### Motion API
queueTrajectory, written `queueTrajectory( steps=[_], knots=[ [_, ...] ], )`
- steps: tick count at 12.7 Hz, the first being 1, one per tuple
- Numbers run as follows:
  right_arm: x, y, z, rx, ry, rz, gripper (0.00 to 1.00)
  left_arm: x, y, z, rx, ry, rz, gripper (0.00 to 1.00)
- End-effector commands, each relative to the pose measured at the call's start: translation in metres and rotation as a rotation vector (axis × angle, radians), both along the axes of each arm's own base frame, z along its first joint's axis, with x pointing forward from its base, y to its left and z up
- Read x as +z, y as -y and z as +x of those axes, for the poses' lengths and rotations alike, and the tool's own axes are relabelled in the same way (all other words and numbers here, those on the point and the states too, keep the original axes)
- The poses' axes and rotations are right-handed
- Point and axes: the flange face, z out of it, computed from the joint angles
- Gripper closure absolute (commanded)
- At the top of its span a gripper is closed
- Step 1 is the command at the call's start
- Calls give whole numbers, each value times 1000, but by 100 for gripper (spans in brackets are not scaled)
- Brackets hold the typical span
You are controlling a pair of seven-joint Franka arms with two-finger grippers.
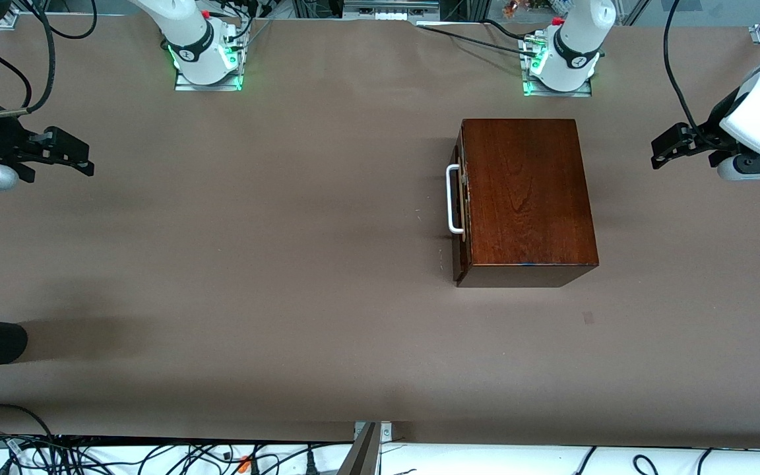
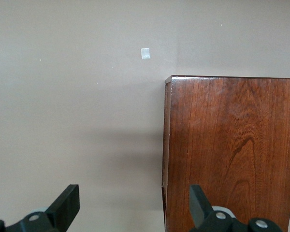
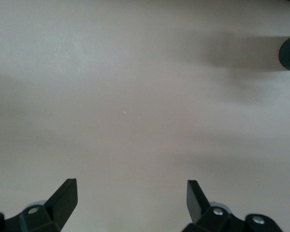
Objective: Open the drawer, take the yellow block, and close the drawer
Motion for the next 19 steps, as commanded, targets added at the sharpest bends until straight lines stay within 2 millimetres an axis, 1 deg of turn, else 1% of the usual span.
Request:
queueTrajectory(
  steps=[1,5,6,7,9,10,11,12,13,14,15,16,17,18,19],
  knots=[
    [2,2,-3,-4,-7,21,0,5,3,2,1,-6,-16,0],
    [2,3,-2,-6,-7,20,0,5,5,0,7,-12,-15,0],
    [2,3,-2,-6,-5,20,0,3,6,-4,5,-47,-14,0],
    [2,2,-2,-4,-7,20,0,4,7,-2,0,-61,-21,0],
    [2,2,-2,-4,-7,20,0,0,14,3,-9,-81,-31,0],
    [3,2,-3,-4,-5,21,0,-16,25,10,-26,-113,-28,0],
    [3,2,-3,-4,-4,21,0,-21,36,10,-63,-131,-25,0],
    [2,2,-2,-4,-5,22,0,-28,57,8,-92,-150,-20,0],
    [2,2,-2,-4,-5,22,0,-41,92,11,-146,-166,-12,0],
    [2,2,-2,-4,-5,21,0,-46,118,13,-163,-167,-4,0],
    [2,2,-2,-4,-7,20,0,-54,150,15,-153,-171,9,0],
    [2,2,-2,-4,-5,21,0,-60,182,12,-126,-172,30,0],
    [2,2,-2,-4,-5,21,0,-69,217,3,-116,-179,50,0],
    [2,2,-2,-4,-5,21,0,-89,258,-7,-123,-192,70,0],
    [3,2,-3,-4,-4,21,0,-101,296,-14,-117,-165,83,0]
  ],
)
